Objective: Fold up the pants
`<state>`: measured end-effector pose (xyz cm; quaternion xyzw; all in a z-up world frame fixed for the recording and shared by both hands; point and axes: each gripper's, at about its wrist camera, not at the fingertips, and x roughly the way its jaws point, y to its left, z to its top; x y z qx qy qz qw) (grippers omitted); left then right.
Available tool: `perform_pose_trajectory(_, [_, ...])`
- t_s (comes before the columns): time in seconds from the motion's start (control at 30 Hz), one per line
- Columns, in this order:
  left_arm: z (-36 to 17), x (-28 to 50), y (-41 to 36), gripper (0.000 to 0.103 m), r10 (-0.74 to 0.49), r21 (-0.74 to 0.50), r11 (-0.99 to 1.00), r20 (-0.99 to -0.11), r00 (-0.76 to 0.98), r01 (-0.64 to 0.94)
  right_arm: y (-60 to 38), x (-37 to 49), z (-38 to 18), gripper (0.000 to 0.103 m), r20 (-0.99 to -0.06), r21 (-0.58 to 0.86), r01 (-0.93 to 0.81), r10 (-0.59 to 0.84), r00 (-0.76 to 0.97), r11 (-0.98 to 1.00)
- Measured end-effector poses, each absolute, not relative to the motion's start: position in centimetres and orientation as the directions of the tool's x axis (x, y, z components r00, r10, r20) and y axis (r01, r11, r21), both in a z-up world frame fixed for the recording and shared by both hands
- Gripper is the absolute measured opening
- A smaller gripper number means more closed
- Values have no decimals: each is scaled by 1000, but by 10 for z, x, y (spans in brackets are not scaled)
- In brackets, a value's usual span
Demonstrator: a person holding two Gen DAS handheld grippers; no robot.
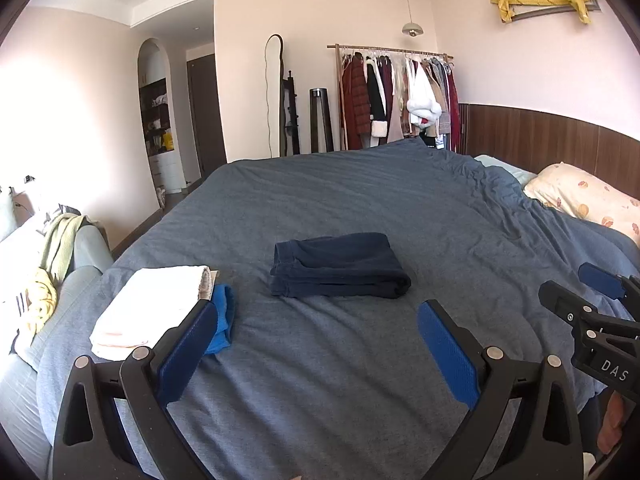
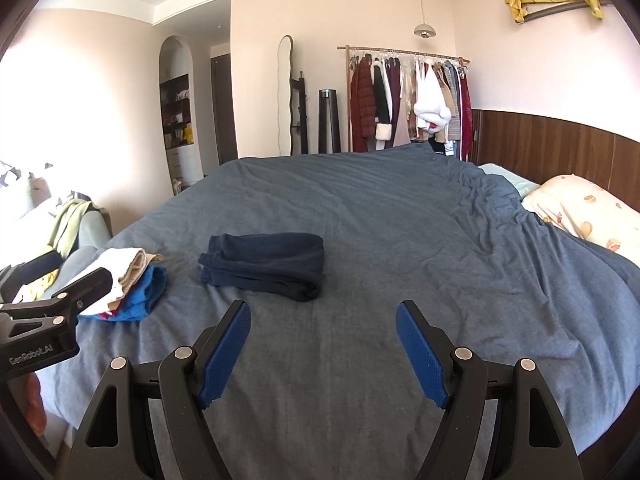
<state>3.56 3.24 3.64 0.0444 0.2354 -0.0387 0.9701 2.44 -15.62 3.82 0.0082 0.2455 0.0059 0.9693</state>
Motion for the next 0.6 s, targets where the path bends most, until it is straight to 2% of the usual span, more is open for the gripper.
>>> perform_pose_trajectory(0.6, [35, 31, 34, 103, -35, 70, 995, -456, 889, 75, -157, 23, 39, 76, -476, 18, -7, 15, 879, 1000])
